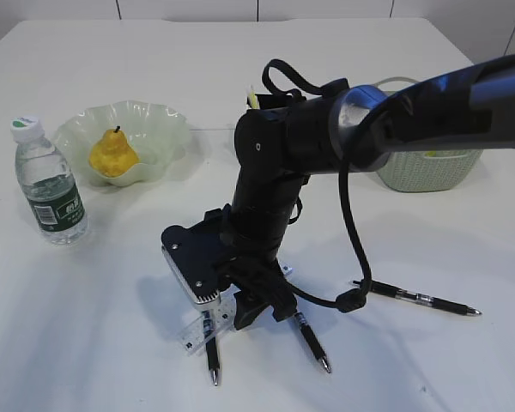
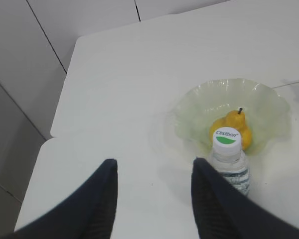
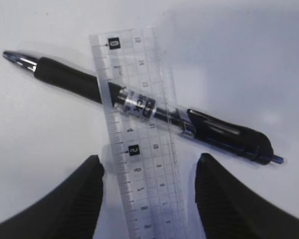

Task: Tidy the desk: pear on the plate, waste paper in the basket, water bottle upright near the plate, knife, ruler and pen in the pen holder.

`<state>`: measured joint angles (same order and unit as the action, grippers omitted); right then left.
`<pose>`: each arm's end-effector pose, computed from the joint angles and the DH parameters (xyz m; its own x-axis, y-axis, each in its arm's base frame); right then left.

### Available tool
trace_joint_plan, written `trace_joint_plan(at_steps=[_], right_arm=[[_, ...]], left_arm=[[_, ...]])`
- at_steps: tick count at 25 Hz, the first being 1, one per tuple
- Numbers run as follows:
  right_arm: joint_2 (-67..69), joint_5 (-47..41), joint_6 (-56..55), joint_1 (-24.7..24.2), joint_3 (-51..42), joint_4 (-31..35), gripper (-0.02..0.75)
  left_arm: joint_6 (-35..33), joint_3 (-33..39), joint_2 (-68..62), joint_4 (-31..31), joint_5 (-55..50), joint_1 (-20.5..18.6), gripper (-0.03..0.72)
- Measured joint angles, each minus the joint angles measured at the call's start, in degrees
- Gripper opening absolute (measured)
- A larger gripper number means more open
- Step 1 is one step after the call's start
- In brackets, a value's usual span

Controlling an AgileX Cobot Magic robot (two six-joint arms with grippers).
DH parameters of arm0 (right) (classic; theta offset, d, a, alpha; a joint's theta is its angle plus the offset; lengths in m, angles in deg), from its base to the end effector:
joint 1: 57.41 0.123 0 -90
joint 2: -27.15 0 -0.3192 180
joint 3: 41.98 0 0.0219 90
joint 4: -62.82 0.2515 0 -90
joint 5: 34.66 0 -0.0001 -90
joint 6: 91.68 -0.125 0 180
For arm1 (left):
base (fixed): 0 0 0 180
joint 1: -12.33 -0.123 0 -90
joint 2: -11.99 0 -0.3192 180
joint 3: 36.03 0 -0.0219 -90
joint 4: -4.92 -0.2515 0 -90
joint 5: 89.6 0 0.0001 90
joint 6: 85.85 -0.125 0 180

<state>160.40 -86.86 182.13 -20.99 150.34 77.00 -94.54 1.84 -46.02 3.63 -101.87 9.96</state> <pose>0.3575 0.2938 0.1235 0.5317 -0.8223 -0.2028 -0.8469 -0.5187 -0.1173 0.2019 0.0090 0.3507 -0.3144 0.1599 -0.9357 0.0086 0.9861 0.1657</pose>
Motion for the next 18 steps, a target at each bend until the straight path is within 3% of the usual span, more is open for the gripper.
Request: trace_joint_plan(at_steps=[18], right_arm=[[0.00, -0.18, 0.00, 0.00, 0.00, 0.12, 0.436]], left_arm=[[0.00, 0.00, 1.16, 1.29, -1.42, 0.00, 0.341]])
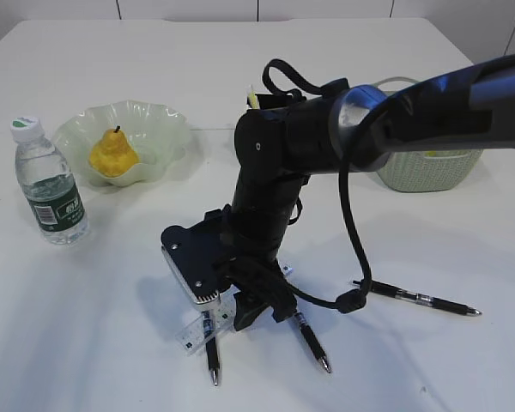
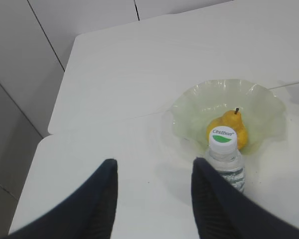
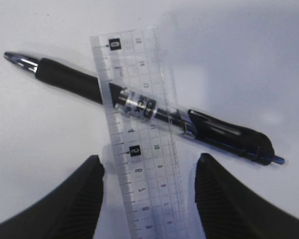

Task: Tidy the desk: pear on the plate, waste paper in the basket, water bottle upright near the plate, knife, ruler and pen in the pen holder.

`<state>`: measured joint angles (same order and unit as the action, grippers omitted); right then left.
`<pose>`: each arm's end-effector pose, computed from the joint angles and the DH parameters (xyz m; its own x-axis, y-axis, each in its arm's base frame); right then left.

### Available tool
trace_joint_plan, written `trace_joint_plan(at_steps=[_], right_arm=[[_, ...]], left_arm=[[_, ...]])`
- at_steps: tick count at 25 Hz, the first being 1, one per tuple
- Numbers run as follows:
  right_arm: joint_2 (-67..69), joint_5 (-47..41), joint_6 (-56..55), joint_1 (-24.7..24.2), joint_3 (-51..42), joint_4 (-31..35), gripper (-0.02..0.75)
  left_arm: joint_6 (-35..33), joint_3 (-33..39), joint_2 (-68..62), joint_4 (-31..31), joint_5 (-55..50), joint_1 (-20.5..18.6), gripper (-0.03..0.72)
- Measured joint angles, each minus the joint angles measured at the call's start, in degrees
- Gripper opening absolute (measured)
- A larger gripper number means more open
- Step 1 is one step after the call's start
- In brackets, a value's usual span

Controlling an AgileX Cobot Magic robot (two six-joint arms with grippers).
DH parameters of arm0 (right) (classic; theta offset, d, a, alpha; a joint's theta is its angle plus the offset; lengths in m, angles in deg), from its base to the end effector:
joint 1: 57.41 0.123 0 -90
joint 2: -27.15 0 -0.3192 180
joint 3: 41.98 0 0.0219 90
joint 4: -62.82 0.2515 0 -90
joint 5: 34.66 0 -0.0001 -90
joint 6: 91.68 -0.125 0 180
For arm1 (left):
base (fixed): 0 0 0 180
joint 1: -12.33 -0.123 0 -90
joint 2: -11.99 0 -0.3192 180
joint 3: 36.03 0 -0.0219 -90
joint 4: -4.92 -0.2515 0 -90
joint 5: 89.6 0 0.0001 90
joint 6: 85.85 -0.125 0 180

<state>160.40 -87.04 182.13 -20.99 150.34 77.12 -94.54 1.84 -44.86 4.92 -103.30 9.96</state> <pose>0.3570 0.2938 0.1235 0.5306 -0.8225 -0.2047 -0.8475 -0.5184 -0.1141 0.1963 0.0081 0.3518 -0.3183 0.1380 -0.9379 0.0068 0.9896 0.1433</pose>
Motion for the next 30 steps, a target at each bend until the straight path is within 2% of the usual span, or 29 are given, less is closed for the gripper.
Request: trace_joint_plan(at_steps=[15, 30], right_arm=[[0.00, -2.56, -0.03, 0.00, 0.00, 3.92, 0.435], [0.86, -2.69, -0.13, 0.00, 0.00, 4.30, 0.435]], left_arm=[[0.00, 0.00, 0.00, 1.53, -0.33, 0.00, 0.341], [0.00, 0.00, 0.00, 1.57, -0.33, 0.00, 0.341]])
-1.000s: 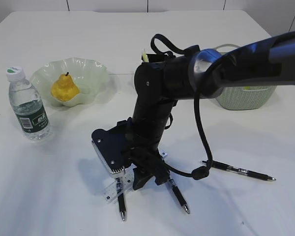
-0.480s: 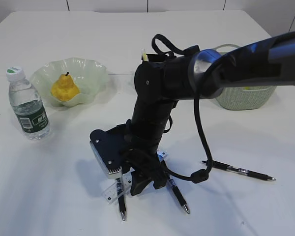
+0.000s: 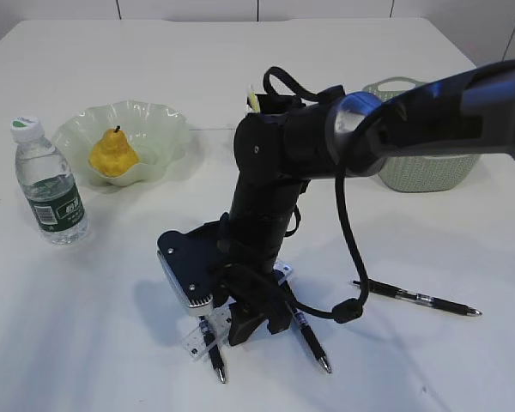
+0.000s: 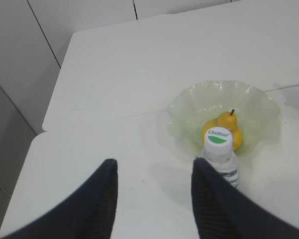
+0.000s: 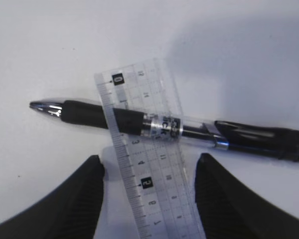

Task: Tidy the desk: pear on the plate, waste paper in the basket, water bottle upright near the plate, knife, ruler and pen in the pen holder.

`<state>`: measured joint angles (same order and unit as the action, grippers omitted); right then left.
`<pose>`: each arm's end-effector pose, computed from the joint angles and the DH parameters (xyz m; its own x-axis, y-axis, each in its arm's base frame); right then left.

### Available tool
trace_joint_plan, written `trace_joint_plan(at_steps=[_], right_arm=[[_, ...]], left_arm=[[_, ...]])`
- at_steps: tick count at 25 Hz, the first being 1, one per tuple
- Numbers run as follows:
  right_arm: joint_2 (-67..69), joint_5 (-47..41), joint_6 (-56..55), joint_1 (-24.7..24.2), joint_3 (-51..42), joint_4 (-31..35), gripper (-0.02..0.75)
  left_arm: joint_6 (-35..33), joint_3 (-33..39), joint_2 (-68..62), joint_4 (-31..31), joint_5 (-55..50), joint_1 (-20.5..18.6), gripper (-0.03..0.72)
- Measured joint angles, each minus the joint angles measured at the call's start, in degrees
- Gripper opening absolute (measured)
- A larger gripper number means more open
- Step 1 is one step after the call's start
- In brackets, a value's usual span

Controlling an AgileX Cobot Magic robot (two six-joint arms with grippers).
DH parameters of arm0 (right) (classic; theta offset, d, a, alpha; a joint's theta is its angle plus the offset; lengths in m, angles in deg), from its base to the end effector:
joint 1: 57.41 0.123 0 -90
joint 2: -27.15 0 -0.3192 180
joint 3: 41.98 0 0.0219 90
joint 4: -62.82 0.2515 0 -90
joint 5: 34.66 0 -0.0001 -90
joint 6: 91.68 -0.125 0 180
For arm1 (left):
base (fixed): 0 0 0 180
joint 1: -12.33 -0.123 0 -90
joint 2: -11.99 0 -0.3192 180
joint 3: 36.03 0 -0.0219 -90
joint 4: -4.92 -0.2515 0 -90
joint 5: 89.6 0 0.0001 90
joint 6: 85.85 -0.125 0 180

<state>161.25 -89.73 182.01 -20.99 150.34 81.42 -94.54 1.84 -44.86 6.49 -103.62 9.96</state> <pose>0.3484 0.2977 0.1181 0.4845 -0.8325 -0.2687 -0.8698 -0.4911 -0.0469 0.1961 0.0073 0.3511 -0.3228 0.1115 -0.9399 0.0052 0.9932 0.1160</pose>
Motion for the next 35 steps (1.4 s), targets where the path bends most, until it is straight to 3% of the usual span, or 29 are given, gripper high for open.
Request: trace_joint_plan(at_steps=[4, 15, 35], right_arm=[[0.00, 0.00, 0.00, 0.00, 0.00, 0.02, 0.421], [0.00, 0.00, 0.00, 0.00, 0.00, 0.02, 0.286], [0.00, 0.82, 0.00, 0.00, 0.00, 3.38, 0.280]], left_arm=[[0.00, 0.00, 0.00, 0.00, 0.00, 0.00, 0.341], [0.00, 0.00, 0.00, 0.00, 0.00, 0.00, 0.341], [0.00, 0.00, 0.00, 0.33, 0.00, 0.00, 0.341]])
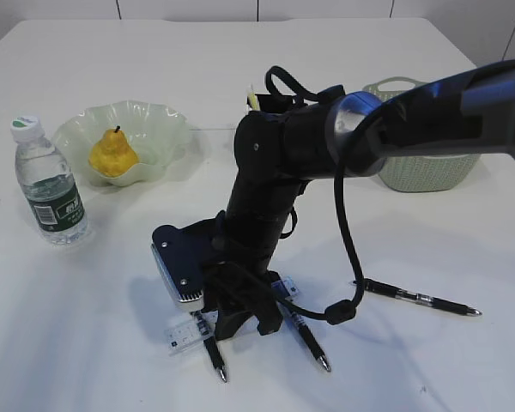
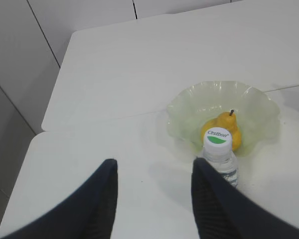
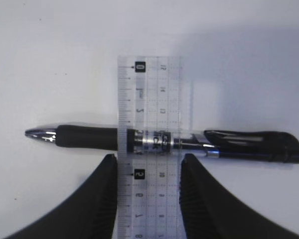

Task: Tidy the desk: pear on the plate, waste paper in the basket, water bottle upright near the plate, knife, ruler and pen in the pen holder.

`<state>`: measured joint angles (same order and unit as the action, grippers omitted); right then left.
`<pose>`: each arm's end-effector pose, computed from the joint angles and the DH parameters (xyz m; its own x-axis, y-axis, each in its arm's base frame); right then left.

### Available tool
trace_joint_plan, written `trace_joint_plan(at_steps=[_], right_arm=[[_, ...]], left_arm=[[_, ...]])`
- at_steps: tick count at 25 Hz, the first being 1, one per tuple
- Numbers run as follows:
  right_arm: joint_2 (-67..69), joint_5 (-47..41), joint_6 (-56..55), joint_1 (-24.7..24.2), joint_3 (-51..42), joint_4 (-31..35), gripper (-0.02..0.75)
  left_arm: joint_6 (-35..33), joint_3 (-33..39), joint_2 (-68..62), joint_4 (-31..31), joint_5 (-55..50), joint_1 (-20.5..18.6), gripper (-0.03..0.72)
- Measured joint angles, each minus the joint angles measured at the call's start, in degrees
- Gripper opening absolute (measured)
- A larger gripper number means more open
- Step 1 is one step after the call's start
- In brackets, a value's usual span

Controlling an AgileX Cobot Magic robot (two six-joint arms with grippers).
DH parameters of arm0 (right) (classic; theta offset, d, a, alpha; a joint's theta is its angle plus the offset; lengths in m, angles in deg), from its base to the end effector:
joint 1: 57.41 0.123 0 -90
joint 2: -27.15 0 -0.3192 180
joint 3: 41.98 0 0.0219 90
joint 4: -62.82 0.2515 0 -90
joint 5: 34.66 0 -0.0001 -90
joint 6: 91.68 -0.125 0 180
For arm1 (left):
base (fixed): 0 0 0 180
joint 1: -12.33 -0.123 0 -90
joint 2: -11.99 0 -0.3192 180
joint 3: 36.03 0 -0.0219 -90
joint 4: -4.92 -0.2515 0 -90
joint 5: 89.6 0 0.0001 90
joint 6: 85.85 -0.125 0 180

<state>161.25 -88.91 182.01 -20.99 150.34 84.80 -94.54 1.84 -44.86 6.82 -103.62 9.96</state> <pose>0.3475 0.3036 0.1200 0.4500 -0.8355 -0.3154 -0.8875 -0.4578 -0.0535 0.1961 0.0071 0.3511 -0.3226 0.1060 -0.9406 0.0047 0.9939 0.1103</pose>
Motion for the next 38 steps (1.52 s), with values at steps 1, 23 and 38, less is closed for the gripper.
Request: trace_joint_plan(at_steps=[1, 23, 38], right_arm=[[0.00, 0.00, -0.13, 0.00, 0.00, 0.00, 0.280], [0.00, -3.99, -6.78, 0.00, 4.18, -2.20, 0.279], [0.00, -5.24, -12.17, 0.00, 7.94, -3.59, 0.279]], left_arm=[[0.00, 0.00, 0.00, 0.00, 0.00, 0.00, 0.341], [0.00, 0.00, 0.00, 0.41, 0.00, 0.00, 0.341], [0.00, 0.00, 0.00, 1.39, 0.00, 0.00, 0.341]])
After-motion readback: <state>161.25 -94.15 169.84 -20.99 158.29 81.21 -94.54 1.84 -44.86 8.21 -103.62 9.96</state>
